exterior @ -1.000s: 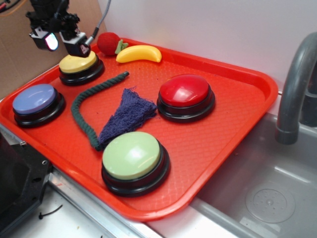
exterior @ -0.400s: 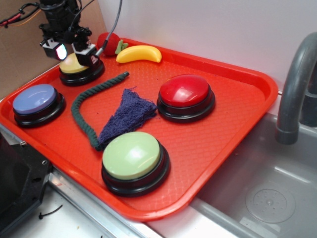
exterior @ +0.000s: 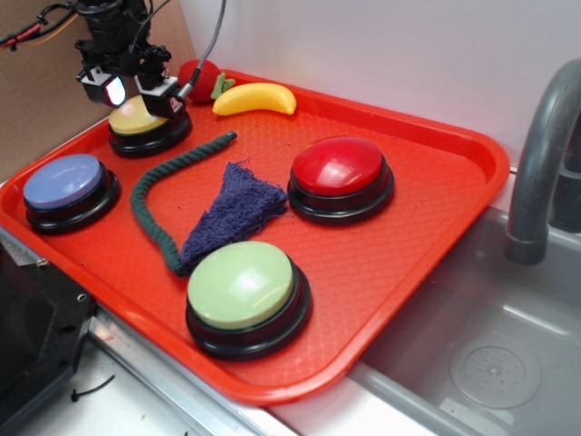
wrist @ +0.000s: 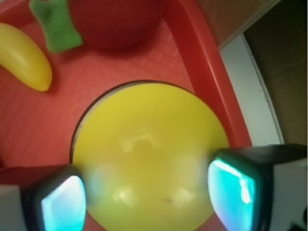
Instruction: Push the yellow button.
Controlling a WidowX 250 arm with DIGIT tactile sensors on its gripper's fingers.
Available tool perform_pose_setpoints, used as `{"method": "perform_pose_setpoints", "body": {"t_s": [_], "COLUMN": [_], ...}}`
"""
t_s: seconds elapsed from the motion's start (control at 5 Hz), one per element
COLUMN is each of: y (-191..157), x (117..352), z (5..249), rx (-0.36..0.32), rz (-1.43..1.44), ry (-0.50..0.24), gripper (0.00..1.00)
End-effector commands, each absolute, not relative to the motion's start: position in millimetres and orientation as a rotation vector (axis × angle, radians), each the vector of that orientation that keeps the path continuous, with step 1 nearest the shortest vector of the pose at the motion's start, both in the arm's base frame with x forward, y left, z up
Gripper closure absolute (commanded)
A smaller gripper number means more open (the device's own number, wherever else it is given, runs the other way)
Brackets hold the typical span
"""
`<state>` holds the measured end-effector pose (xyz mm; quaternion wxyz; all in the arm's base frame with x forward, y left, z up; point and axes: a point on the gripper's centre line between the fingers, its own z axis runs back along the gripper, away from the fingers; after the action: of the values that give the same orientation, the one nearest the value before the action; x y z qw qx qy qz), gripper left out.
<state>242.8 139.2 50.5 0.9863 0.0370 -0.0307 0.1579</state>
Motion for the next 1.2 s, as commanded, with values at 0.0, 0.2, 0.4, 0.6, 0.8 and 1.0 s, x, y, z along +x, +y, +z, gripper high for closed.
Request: {"method": "perform_pose_setpoints", "body": {"t_s": [0.0, 0.2, 0.4, 0.6, 0.8, 1.0], "y": [141.8, 142.1, 140.0, 138.8, 138.7, 137.1], "x": [245.9, 245.3, 244.2, 242.4, 241.3, 235.2], "z": [91.9, 105.0, 115.8, 124.2, 129.4, 140.5], "rx": [0.087, 0.099, 0.103, 0.128, 0.122, 0.129], "rz": [0.279, 0.284, 0.287, 0.299, 0.299, 0.317], "ry": [-0.13, -0.177, -0.204, -0.214, -0.227, -0.241], "gripper": [0.0, 0.0, 0.0, 0.0, 0.0, 0.0]}}
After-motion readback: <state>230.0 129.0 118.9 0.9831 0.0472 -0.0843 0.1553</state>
